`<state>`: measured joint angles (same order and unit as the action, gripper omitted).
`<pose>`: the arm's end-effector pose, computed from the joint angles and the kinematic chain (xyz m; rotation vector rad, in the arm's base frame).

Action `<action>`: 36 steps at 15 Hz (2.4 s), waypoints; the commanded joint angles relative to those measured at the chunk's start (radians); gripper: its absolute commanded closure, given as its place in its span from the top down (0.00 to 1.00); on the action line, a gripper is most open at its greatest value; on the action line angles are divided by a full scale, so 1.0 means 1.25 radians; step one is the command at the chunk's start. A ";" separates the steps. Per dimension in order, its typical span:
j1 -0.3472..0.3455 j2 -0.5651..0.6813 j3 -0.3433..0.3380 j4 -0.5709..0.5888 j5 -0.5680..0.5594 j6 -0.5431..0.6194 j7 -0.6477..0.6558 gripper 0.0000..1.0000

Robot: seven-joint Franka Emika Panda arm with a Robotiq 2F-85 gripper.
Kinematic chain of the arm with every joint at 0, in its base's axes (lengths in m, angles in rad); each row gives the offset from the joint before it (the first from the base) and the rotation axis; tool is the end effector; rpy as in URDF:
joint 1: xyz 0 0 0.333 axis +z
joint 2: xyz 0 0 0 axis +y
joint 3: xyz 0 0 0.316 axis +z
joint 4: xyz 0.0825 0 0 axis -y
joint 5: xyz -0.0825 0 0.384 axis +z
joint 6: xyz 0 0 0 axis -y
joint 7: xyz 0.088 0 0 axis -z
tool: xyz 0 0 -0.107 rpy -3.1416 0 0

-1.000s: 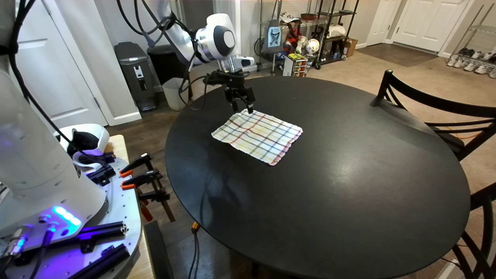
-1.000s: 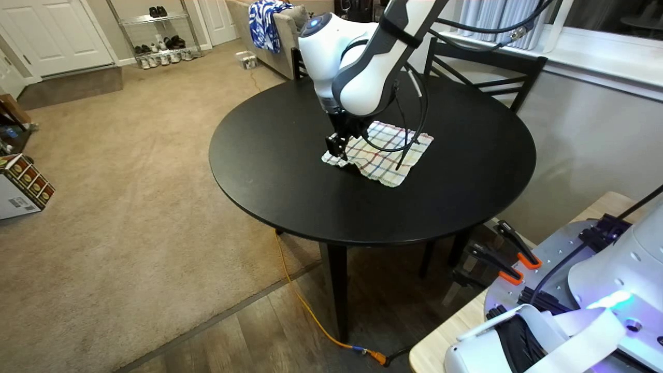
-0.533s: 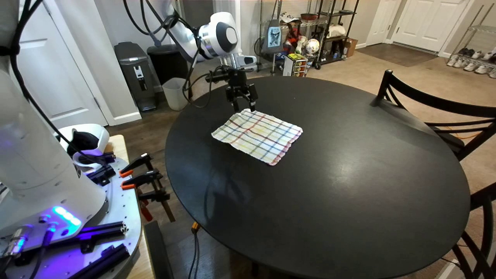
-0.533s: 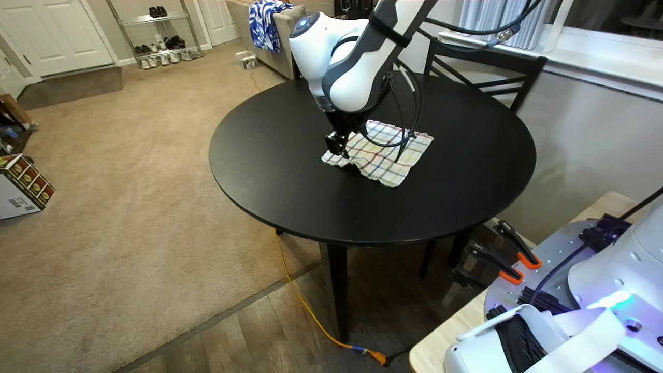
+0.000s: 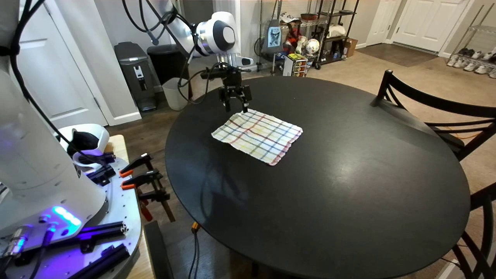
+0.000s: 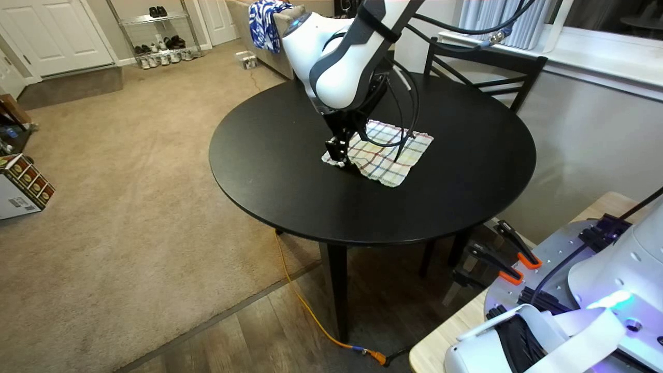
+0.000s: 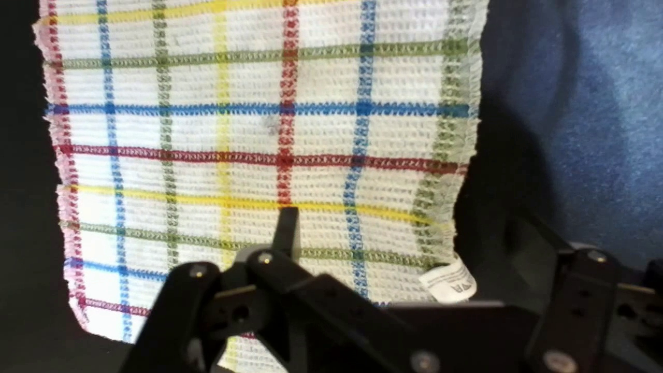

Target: Fold the cloth on the table

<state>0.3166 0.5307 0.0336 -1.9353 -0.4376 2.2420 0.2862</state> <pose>0.5677 0.1938 0.1935 2.7428 0.5189 -0.1621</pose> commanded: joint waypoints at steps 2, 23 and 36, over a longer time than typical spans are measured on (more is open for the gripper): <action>-0.012 0.012 0.001 0.016 0.010 -0.030 -0.034 1.00; -0.024 0.024 0.011 0.026 0.086 0.035 -0.057 1.00; -0.019 0.039 -0.046 0.017 0.018 0.048 -0.028 1.00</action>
<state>0.3031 0.6006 -0.0274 -1.8817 -0.4103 2.2953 0.2580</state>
